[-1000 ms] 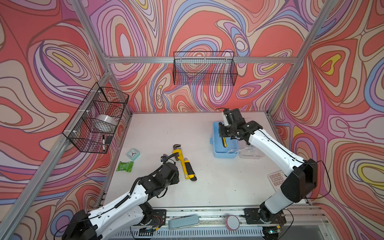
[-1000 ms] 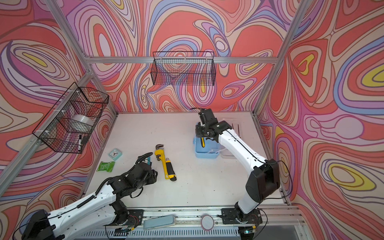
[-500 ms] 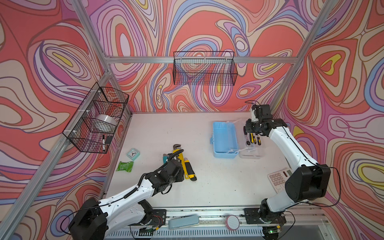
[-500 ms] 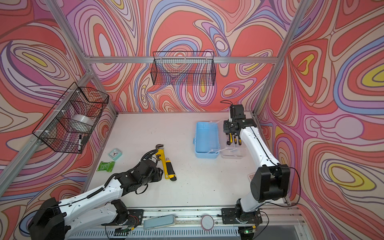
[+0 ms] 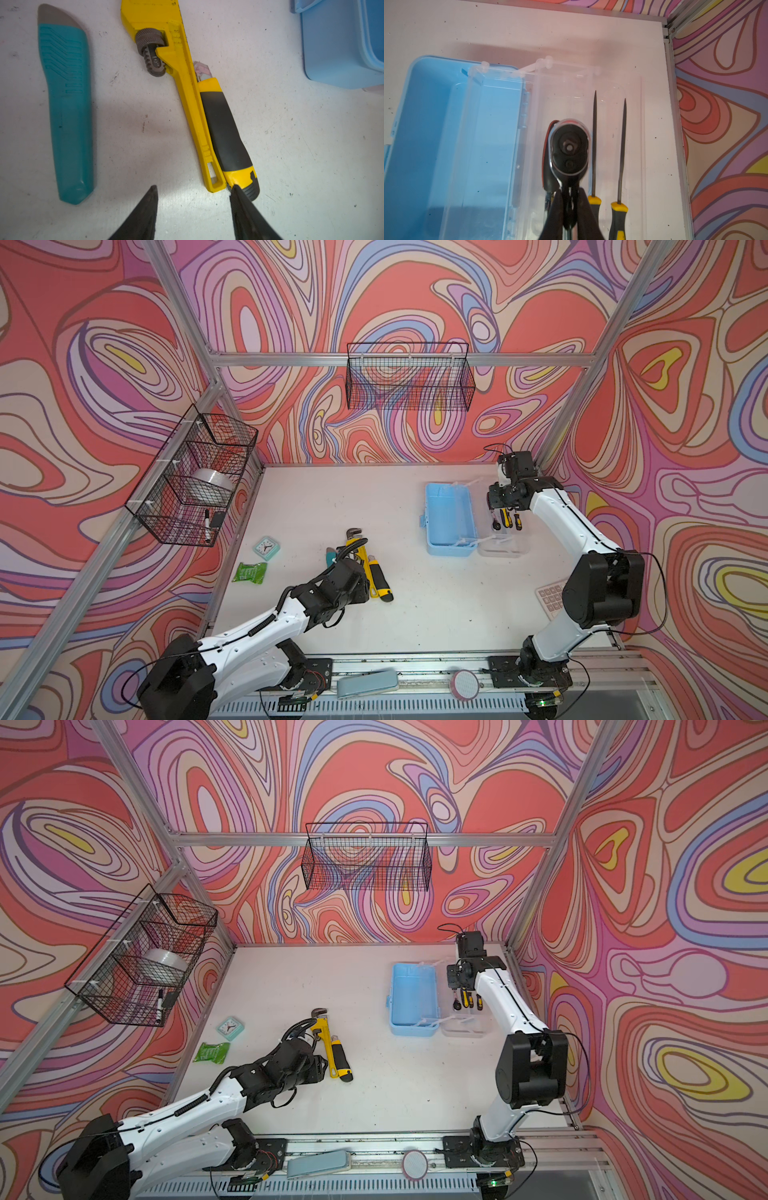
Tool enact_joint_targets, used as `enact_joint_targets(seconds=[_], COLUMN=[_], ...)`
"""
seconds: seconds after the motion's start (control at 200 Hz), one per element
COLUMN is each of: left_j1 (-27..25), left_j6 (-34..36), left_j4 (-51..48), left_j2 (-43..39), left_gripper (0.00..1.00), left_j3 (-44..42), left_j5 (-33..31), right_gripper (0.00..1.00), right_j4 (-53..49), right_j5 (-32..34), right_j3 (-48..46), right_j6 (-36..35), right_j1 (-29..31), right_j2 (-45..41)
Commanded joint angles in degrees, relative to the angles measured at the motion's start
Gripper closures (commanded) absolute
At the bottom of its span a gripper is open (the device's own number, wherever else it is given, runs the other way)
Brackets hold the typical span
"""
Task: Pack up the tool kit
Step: 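Lift and carry the chrome ratchet over the clear lid with the right gripper, then lower the chrome ratchet beside the red-black ratchet and open the right gripper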
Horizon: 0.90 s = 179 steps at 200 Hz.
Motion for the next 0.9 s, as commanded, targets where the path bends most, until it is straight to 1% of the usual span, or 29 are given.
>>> enact_joint_targets(seconds=[0.0,0.125,0.27,0.536,0.806,0.861,0.891], left_j1=[-0.19,-0.13,-0.19,-0.18,-0.18,-0.19,-0.19], left_j6=[0.21,0.1,0.01,-0.12,0.0,0.01,0.01], left_j4=[0.85,0.85,0.8,0.85,0.85,0.85,0.84], left_j2=[-0.43,-0.57,-0.8,-0.78,-1.0,-1.04,-1.04], left_gripper=[0.43,0.43,0.43,0.43,0.43,0.43,0.43], left_j3=[-0.08,-0.32,-0.43,-0.51,-0.51,-0.39,-0.37], left_j5=[-0.36,-0.23,-0.49,-0.36,-0.67,-0.75,-0.74], right_gripper=[1.0,1.0,1.0,1.0,1.0,0.94,0.93], right_j4=[2.87,3.5,3.9,4.56,3.43,3.09,3.03], right_j5=[1.53,2.24,0.62,2.42,3.06,2.87,2.65], right_j3=[0.41,-0.07,-0.49,-1.24,-0.56,-0.29,-0.21], right_j6=[-0.92,-0.87,0.28,-0.2,1.47,1.9,2.01], right_j1=[-0.28,-0.39,-0.35,-0.35,-0.34,-0.35,-0.34], right_j2=[0.93,2.08,3.03,3.93,5.1,5.09,5.09])
